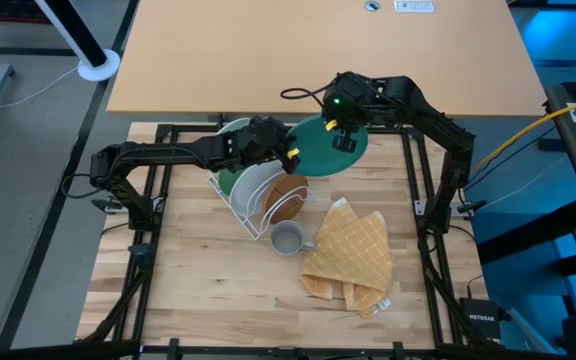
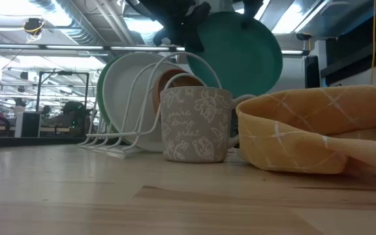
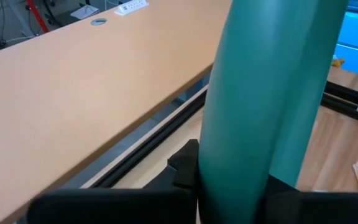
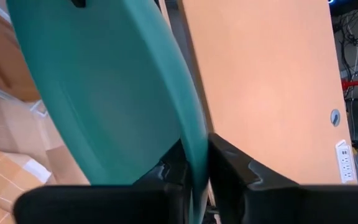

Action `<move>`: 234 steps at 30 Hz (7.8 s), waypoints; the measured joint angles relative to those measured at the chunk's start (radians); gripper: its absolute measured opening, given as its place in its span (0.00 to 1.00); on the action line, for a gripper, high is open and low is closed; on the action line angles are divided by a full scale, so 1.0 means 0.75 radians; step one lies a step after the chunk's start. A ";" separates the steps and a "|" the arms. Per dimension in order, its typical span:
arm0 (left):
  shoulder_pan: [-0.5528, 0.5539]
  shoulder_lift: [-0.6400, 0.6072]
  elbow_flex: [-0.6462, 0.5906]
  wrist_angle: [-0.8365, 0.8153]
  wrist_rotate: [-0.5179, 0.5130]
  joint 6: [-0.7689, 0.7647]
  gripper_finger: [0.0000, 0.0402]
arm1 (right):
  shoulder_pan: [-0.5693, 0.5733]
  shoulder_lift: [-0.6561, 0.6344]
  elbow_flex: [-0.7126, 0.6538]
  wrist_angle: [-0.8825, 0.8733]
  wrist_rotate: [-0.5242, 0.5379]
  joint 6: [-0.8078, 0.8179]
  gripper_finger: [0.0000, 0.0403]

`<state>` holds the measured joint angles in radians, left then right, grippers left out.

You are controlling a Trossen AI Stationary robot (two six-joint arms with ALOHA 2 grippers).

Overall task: Sort dishes
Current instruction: Put the blue plate in the dish rack, then return to Home Position

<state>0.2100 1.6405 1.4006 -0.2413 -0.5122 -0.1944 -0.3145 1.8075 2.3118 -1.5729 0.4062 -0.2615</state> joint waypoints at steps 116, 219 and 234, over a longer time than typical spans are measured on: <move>-0.075 -0.404 -0.230 -1.358 -0.398 -0.831 0.28 | 0.000 -0.399 0.000 0.003 0.154 0.168 0.36; -0.769 -2.161 -1.398 -0.371 -0.447 -0.140 0.18 | 0.001 -1.964 -3.047 2.278 -0.596 0.856 0.36; -0.768 -2.158 -1.493 -0.497 -0.504 -0.394 0.18 | 0.001 -1.964 -3.068 2.235 -0.567 0.857 0.36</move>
<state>-0.3656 0.0223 0.2811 -0.6138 -0.8902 -0.4899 -0.3141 0.3347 0.0112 0.1036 -0.0193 0.3813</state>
